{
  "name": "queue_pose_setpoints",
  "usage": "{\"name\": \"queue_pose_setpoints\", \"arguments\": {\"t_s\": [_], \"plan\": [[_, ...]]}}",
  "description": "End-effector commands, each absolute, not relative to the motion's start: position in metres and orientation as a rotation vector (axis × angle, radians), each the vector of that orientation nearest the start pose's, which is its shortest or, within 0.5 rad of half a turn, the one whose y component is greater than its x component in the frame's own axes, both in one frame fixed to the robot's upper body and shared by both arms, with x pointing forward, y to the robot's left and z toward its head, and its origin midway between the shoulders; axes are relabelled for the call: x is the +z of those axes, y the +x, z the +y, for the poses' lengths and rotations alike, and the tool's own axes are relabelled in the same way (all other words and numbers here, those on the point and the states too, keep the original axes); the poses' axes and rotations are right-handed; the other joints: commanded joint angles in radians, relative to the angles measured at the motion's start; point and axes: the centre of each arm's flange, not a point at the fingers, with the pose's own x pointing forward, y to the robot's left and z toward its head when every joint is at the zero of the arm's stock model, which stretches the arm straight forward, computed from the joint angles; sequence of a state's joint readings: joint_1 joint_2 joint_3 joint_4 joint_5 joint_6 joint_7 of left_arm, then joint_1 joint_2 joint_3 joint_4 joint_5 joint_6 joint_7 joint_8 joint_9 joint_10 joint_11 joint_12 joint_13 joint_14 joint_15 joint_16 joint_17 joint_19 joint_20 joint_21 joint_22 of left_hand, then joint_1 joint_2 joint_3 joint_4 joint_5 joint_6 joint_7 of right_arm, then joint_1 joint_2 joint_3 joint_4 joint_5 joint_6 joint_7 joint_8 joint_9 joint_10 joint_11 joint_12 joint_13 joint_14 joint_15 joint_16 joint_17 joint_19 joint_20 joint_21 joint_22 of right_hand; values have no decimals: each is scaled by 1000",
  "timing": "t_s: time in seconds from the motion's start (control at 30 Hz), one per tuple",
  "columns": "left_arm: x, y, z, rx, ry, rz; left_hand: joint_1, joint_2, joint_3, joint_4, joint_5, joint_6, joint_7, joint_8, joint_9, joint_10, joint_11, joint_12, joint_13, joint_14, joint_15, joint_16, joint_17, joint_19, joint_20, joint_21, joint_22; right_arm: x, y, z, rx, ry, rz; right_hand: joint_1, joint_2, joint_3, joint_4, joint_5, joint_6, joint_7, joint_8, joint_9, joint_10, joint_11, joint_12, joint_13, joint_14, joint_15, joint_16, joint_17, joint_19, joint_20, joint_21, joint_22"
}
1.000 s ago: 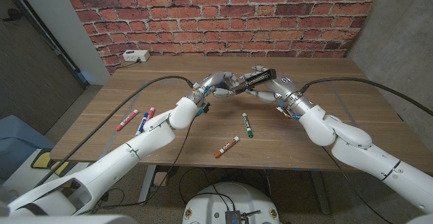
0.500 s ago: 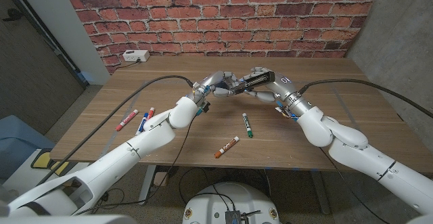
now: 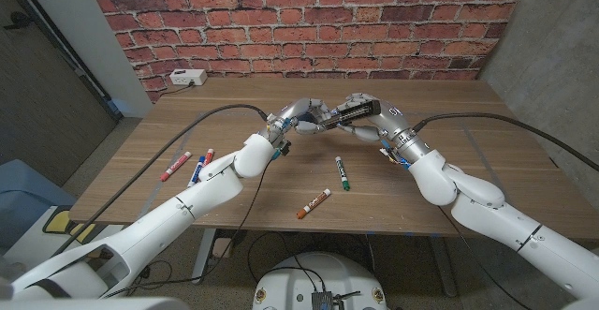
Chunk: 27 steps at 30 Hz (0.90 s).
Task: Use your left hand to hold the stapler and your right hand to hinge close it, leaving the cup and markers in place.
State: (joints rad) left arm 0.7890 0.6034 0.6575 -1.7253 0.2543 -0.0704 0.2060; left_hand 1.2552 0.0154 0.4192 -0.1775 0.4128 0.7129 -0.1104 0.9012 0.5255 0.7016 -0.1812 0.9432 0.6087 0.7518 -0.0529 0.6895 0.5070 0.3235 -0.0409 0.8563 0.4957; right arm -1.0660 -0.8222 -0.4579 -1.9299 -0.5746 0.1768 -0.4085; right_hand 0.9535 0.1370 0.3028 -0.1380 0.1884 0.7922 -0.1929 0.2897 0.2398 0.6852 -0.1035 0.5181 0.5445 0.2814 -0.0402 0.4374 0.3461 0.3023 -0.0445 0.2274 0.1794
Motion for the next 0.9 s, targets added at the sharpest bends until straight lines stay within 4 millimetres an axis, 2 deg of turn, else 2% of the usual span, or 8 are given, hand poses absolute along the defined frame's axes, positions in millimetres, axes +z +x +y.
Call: {"name": "queue_pose_setpoints", "arguments": {"t_s": [0.03, 0.33, 0.37, 0.4, 0.5, 0.63, 0.77, 0.9], "plan": [[8, 573, 116, -211, 894, -899, 12, 31, 39, 58, -15, 18, -5, -29, -11, -7, -6, 14, -36, 78, -184, -11, 3, 28, -30, -9, -42, -17, 499, -186, 9, -1137, -1160, 74, 52, 38, 28, -1, 35, -12, 3, 1, 151, -102, 62, -2, 7, -191, 7, 4, 10, -18, 4, 6], [6, 573, 115, -214, 888, -899, 12, 31, 39, 58, -15, 18, -5, -29, -11, -7, -6, 14, -36, 78, -184, -12, 3, 28, -30, -9, -42, -18, 498, -188, 16, -1107, -1162, 84, 51, 40, 23, -2, 53, -1, 4, 1, 167, -102, 64, -14, 13, -193, 6, 7, 12, -20, 5, 6], [6, 573, 115, -212, 888, -898, -34, 31, 24, 74, -37, -12, -3, -52, -29, -20, -8, -7, -57, 70, -172, -53, -27, 38, -35, -10, -66, -18, 498, -188, 15, -1101, -1162, 86, 51, 41, 23, -2, 54, 0, 3, 1, 171, -100, 65, -16, 14, -193, 6, 7, 12, -20, 5, 6], [5, 573, 115, -212, 885, -895, -55, 49, 26, 62, -71, -23, -5, -76, -64, -25, -15, -39, -83, 80, -184, -102, -55, 53, -37, -15, -118, -19, 498, -189, 14, -1096, -1163, 87, 52, 41, 22, -2, 55, 1, 3, 0, 171, -100, 65, -16, 14, -193, 6, 8, 12, -20, 5, 6], [4, 573, 117, -208, 877, -891, -162, 43, 3, 94, -119, -29, -1, -94, -101, -27, -13, -72, -101, 88, -173, -167, -85, 63, -41, -26, -186, -20, 498, -190, 18, -1077, -1161, 90, 52, 43, 22, -2, 56, 6, 2, 0, 175, -99, 67, -17, 18, -193, 6, 9, 14, -23, 5, 6], [2, 573, 120, -206, 862, -887, -217, 34, -8, 100, -149, -57, 5, -107, -120, -49, -10, -104, -113, 81, -173, -213, -109, 57, -36, -38, -232, -21, 498, -192, 18, -1059, -1158, 95, 53, 45, 20, -3, 61, 14, 0, 1, 180, -97, 73, -16, 25, -193, 8, 11, 15, -23, 6, 6], [0, 573, 122, -202, 853, -886, -294, 21, -16, 109, -186, -131, 9, -180, -177, -80, -3, -152, -134, 47, -172, -264, -134, 46, -28, -52, -283, -21, 499, -194, 21, -1044, -1155, 100, 53, 47, 19, -4, 62, 25, -2, 1, 184, -94, 79, -12, 30, -193, 8, 13, 17, -22, 6, 6], [-2, 573, 123, -195, 838, -888, -361, 0, -26, 110, -216, -212, -30, -269, -240, -147, 0, -216, -159, -43, -164, -318, -154, 10, -10, -73, -307, -22, 500, -196, 21, -1026, -1150, 103, 54, 48, 18, -4, 65, 27, -3, 2, 182, -93, 81, -9, 35, -194, 9, 14, 18, -21, 6, 7]]}}
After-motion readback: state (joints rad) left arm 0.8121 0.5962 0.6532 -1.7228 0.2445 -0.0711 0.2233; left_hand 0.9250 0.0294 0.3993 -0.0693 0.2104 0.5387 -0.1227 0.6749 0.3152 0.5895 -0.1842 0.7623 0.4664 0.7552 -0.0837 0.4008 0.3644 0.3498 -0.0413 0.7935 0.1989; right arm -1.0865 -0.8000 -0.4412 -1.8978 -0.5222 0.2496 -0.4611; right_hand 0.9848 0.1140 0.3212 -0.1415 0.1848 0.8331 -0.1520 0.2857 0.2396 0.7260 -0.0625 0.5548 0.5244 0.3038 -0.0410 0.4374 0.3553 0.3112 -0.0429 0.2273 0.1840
